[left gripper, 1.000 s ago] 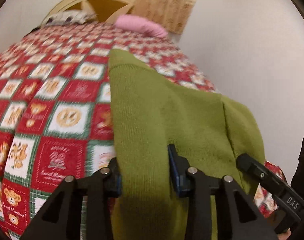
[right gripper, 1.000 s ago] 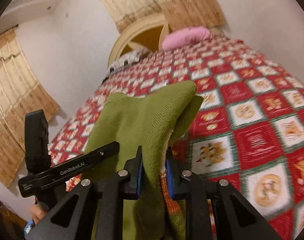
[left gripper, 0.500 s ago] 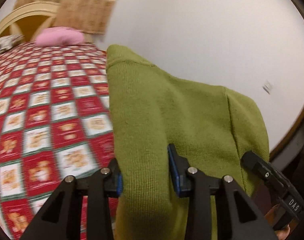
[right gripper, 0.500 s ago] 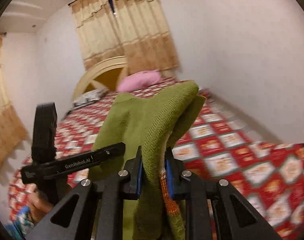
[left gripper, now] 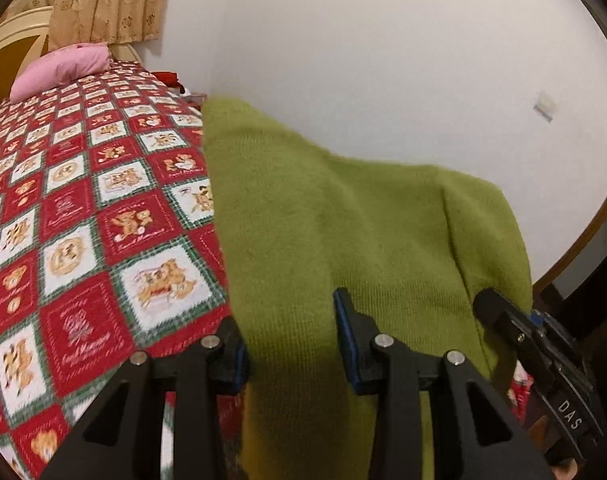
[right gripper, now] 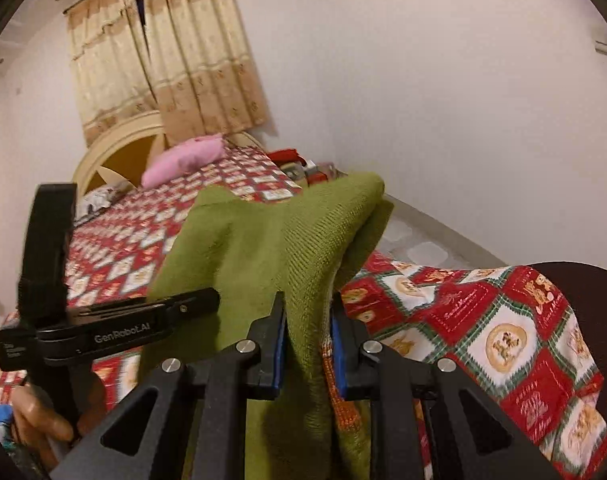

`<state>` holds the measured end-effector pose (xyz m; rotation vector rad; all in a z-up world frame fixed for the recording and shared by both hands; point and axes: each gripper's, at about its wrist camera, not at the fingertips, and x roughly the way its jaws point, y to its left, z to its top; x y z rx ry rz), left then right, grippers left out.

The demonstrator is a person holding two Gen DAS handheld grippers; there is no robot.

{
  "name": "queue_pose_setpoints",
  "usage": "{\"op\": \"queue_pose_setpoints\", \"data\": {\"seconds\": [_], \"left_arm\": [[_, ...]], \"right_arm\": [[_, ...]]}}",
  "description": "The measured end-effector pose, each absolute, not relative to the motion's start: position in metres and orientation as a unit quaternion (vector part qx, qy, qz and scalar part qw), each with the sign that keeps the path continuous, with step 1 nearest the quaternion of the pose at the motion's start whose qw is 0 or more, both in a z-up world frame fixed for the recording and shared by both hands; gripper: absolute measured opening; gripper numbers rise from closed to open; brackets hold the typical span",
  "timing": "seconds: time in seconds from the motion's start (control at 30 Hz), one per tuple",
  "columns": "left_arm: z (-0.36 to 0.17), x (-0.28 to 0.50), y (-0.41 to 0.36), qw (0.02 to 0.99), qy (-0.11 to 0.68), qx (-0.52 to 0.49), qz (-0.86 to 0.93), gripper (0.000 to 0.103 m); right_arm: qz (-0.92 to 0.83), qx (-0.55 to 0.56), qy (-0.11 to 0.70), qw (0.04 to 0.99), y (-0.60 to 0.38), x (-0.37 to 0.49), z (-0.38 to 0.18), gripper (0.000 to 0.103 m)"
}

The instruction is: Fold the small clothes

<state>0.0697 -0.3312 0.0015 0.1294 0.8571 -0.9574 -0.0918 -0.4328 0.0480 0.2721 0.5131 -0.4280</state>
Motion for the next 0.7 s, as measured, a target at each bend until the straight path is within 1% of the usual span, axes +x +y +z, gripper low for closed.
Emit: {"op": "queue_pose_setpoints", "data": {"seconds": [0.23, 0.37, 0.43, 0.5, 0.57, 0.6, 0.67, 0.7], "left_arm": [[-0.036, 0.093, -0.368, 0.792, 0.437, 0.074, -0.419, 0.037], [-0.039, 0.088, -0.373, 0.793, 0.433, 0.081, -0.422, 0.037], [-0.04, 0.087, -0.374, 0.792, 0.434, 0.083, -0.42, 0.039], [-0.044, 0.092, -0.375, 0.791, 0.44, 0.08, -0.417, 0.047], [-0.045, 0.099, -0.371, 0.79, 0.449, 0.073, -0.41, 0.061], [-0.043, 0.1, -0.364, 0.788, 0.456, 0.068, -0.408, 0.067], [-0.04, 0.108, -0.354, 0.786, 0.457, 0.058, -0.412, 0.068], [-0.034, 0.103, -0.342, 0.787, 0.45, 0.057, -0.418, 0.071]], "right_arm": [[-0.23, 0.153, 0.295, 0.915, -0.473, -0.065, 0.009, 0.019], [-0.238, 0.162, 0.31, 0.906, -0.487, -0.062, -0.006, 0.019], [-0.239, 0.169, 0.317, 0.902, -0.494, -0.06, -0.012, 0.019], [-0.233, 0.187, 0.324, 0.898, -0.5, -0.061, -0.015, 0.021], [-0.225, 0.21, 0.334, 0.891, -0.508, -0.061, -0.018, 0.024], [-0.222, 0.221, 0.331, 0.89, -0.512, -0.065, -0.018, 0.027], [-0.225, 0.239, 0.316, 0.89, -0.517, -0.077, -0.013, 0.032], [-0.237, 0.244, 0.305, 0.89, -0.518, -0.089, -0.007, 0.032]]}}
